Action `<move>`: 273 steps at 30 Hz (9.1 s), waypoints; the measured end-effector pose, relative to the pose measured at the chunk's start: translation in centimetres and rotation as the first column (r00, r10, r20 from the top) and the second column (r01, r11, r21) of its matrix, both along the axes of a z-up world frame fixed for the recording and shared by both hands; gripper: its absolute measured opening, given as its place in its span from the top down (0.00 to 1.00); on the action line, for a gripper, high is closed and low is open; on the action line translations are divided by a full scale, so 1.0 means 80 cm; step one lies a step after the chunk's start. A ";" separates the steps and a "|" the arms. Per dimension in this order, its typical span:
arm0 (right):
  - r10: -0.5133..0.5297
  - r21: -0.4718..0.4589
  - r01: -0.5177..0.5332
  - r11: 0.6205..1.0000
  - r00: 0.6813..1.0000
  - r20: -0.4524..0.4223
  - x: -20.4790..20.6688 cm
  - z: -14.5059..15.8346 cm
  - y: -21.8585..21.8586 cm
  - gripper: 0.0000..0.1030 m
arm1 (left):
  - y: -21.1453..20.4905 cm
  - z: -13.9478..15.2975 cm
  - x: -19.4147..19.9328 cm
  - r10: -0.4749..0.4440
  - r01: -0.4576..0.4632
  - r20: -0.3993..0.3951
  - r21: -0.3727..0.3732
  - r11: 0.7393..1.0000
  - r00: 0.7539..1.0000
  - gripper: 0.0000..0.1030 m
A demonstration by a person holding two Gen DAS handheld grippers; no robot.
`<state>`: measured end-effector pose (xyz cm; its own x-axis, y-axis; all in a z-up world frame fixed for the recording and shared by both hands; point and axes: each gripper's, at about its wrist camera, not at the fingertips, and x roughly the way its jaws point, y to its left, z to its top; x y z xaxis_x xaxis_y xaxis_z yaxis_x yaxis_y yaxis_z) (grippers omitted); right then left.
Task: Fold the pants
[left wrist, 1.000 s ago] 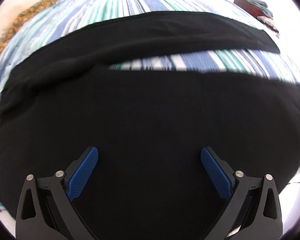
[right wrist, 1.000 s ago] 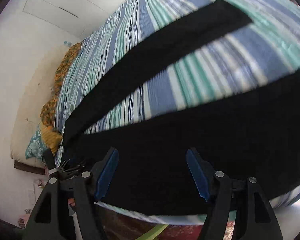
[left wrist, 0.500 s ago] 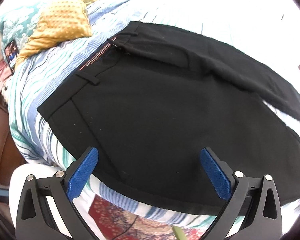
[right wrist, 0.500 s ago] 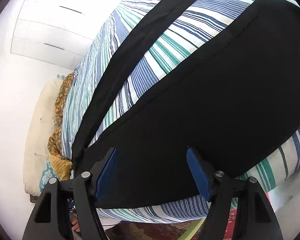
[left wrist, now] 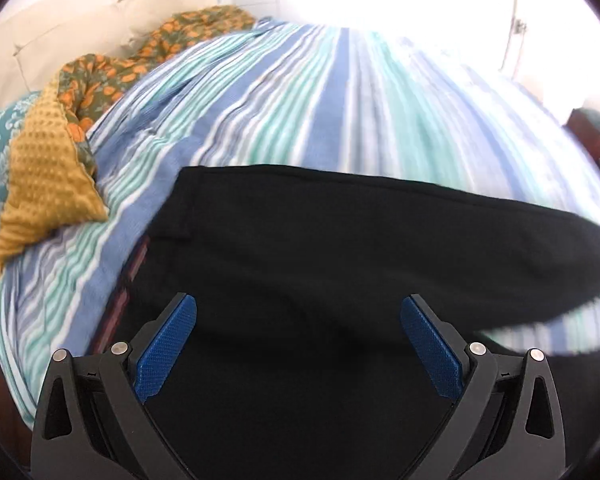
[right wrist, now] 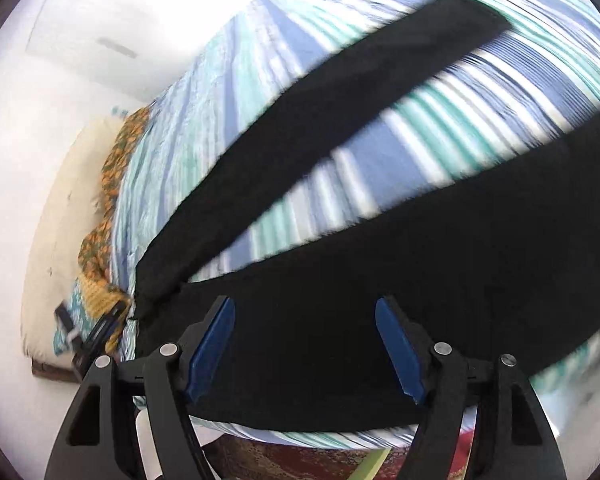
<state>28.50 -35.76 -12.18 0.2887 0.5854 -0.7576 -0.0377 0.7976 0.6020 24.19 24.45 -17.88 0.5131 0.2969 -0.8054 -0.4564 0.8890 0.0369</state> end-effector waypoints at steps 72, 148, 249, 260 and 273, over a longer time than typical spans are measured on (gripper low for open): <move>0.002 -0.522 0.224 0.823 0.917 0.398 -0.116 0.091 -0.127 0.27 | -0.081 -0.026 -0.153 0.045 -0.034 0.101 -0.106 0.994 0.994 0.01; -0.146 -0.011 0.163 0.987 0.909 0.390 -0.042 0.125 -0.182 0.96 | 0.008 0.087 -0.196 0.181 0.026 0.309 -0.563 0.826 0.934 0.87; -0.082 -0.459 0.329 0.825 0.874 0.480 -0.088 0.085 -0.119 0.12 | -0.094 -0.013 -0.163 0.053 -0.053 -0.004 -0.119 0.991 0.999 0.21; -0.086 -0.386 0.155 0.909 0.978 0.189 -0.092 -0.052 -0.062 0.12 | -0.084 -0.058 -0.172 0.053 -0.057 -0.065 -0.073 0.996 0.997 0.18; -0.118 -0.372 0.201 0.906 0.965 0.234 -0.104 -0.038 -0.070 0.12 | -0.089 -0.061 -0.171 0.054 -0.058 -0.063 -0.054 0.997 0.997 0.15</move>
<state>20.15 -41.36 -15.20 0.5232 0.1887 -0.8311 0.0227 0.9717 0.2349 10.54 17.32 -22.74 0.4456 0.2772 -0.8512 -0.5038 0.8636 0.0175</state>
